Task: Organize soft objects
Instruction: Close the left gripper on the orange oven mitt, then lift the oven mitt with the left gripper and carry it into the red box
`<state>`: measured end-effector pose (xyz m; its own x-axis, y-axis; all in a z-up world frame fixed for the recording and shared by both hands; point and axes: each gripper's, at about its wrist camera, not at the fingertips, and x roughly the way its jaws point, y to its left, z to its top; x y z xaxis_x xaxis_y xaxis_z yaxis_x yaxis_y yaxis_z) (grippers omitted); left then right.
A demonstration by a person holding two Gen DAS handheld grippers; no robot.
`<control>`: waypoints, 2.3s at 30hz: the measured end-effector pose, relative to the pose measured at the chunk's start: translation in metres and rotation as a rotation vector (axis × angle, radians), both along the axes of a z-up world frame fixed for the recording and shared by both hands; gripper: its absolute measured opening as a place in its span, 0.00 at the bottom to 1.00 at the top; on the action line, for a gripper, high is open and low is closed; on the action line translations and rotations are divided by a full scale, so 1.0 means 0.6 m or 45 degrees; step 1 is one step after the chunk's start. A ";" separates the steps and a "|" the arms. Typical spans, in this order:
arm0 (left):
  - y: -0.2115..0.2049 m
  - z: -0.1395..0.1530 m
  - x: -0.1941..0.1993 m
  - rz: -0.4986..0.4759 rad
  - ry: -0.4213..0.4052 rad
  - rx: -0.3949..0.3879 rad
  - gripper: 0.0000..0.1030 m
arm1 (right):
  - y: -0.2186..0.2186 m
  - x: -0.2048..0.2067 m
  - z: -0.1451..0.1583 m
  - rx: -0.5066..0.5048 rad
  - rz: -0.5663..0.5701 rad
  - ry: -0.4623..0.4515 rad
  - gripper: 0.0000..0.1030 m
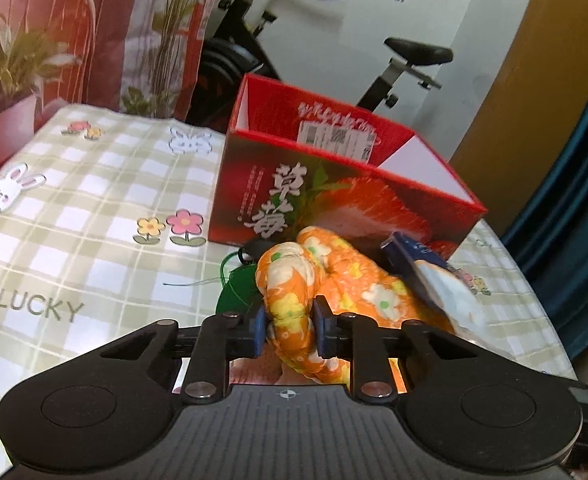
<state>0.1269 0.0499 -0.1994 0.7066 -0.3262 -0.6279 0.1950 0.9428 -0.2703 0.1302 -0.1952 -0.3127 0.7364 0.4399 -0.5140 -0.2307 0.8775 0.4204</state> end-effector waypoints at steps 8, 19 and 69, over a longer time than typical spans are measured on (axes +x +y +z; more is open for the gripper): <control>0.023 0.024 -0.052 0.065 -0.050 0.041 0.23 | 0.024 -0.007 0.011 -0.014 0.148 -0.007 0.34; 0.040 -0.012 -0.042 0.132 0.067 0.085 0.24 | 0.030 -0.001 -0.005 -0.021 0.195 0.103 0.35; 0.109 -0.007 -0.013 0.217 0.067 -0.159 0.17 | 0.103 0.119 0.123 -0.294 0.498 -0.256 0.07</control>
